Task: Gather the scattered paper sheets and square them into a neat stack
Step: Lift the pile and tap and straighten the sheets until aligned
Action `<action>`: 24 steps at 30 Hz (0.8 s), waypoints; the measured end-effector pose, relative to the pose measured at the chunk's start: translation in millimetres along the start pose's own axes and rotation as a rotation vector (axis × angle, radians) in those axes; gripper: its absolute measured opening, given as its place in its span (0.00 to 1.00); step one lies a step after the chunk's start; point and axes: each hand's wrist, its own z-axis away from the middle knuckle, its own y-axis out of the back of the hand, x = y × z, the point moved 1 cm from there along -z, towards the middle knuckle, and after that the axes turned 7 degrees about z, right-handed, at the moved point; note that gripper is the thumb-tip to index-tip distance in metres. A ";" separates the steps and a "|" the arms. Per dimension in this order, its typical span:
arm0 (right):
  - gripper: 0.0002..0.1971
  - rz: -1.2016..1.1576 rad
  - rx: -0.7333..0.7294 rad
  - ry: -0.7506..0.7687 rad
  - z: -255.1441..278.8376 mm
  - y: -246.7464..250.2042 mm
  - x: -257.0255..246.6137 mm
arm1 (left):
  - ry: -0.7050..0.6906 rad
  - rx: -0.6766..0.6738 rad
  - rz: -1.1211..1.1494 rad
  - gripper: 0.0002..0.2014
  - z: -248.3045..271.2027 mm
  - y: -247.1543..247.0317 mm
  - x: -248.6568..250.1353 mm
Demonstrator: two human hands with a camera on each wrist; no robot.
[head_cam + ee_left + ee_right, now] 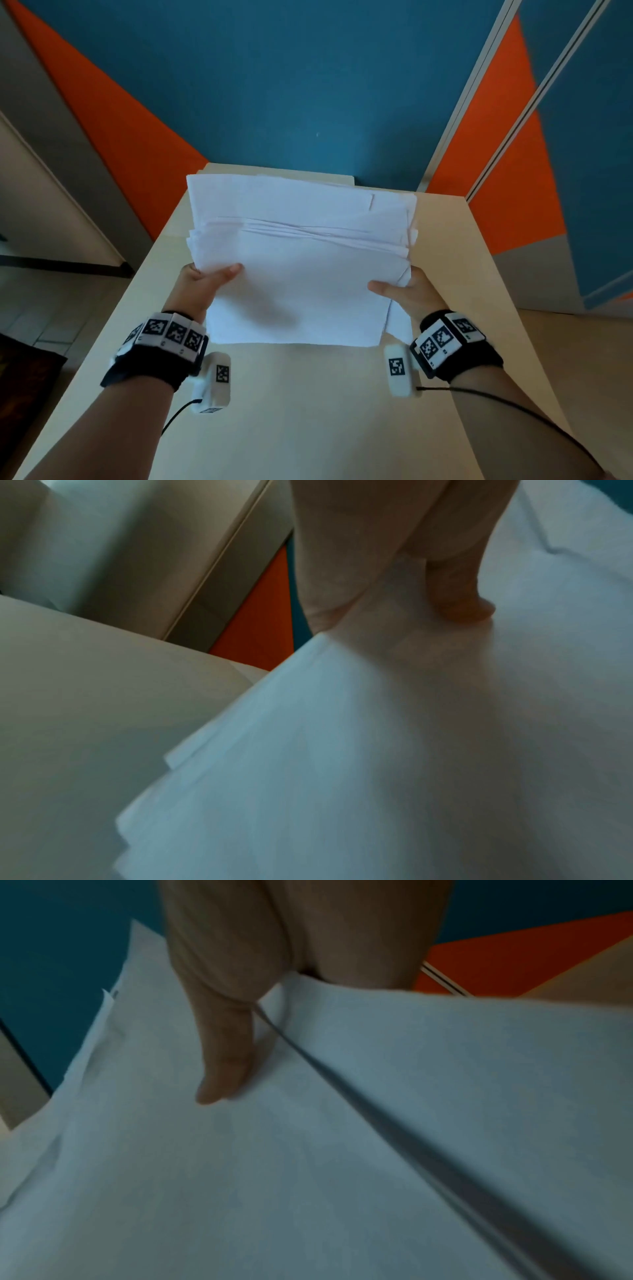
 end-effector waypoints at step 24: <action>0.12 -0.129 -0.022 -0.023 21.1 2.6 23.9 | -0.247 0.110 0.365 0.15 5.4 -8.1 53.6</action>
